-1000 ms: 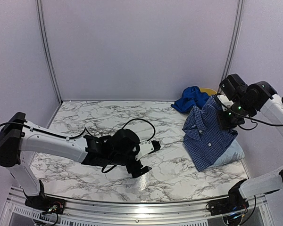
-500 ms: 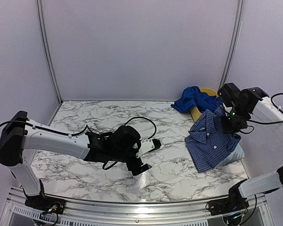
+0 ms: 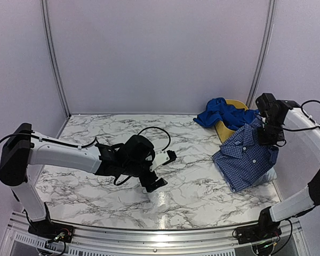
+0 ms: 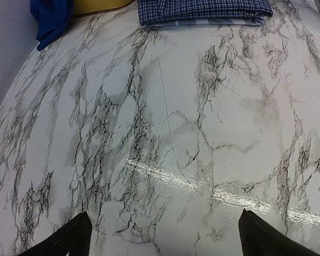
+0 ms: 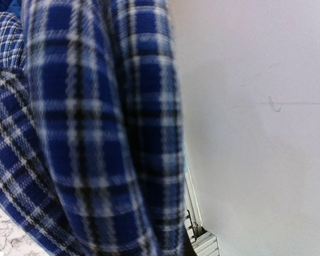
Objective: Fold and stack the mixed laundry pile
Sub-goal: Move the square-folded shirt to the corner of the board.
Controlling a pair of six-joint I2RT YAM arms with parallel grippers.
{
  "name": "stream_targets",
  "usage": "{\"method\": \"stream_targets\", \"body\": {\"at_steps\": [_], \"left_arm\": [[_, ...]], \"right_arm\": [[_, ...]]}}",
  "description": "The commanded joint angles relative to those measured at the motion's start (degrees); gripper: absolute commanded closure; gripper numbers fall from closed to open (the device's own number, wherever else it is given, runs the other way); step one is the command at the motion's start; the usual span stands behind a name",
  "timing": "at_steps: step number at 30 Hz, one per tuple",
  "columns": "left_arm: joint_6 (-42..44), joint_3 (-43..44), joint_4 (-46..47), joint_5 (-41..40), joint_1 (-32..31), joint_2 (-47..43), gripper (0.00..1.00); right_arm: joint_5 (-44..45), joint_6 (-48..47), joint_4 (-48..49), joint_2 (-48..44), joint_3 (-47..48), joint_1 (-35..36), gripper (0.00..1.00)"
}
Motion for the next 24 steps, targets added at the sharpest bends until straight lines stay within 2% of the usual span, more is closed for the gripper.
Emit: {"method": "stream_targets", "body": {"at_steps": [1,5,9,12,13,16,17,20,24], "left_arm": [[-0.9,1.8,-1.2,1.7,1.2,1.7,0.01],[-0.7,1.8,-1.3,1.6,1.8,1.9,0.01],[-0.6,1.6,-1.4,1.3,2.5,1.8,0.01],[-1.0,1.7,-1.6,0.7,3.2,1.8,0.01],[-1.5,1.9,-1.6,0.4,3.5,1.8,0.01],[-4.9,2.8,-1.8,0.2,5.4,1.9,0.01],[-6.6,3.0,-1.8,0.4,6.5,1.8,0.01],[-11.3,3.8,-1.5,2.3,9.2,1.3,0.01],[-14.7,4.5,-0.9,4.5,11.1,0.5,0.01]], "right_arm": [[-1.8,-4.6,6.1,3.4,-1.5,-3.1,1.00],[-4.9,-4.6,8.0,6.3,-3.4,-3.5,0.99],[-3.9,-3.5,7.4,8.3,-3.2,-3.9,0.80],[-2.7,-2.6,6.4,7.9,-2.5,-7.3,0.70],[-2.7,-2.3,5.6,7.7,-1.7,-9.2,0.65],[-0.2,-2.4,3.6,6.4,1.1,-12.5,0.24],[0.3,-2.8,3.6,5.4,1.8,-13.3,0.17],[-2.4,-4.4,4.5,3.5,4.1,-15.0,0.12],[-14.8,-5.9,8.8,1.2,2.1,-15.1,0.14]]}}
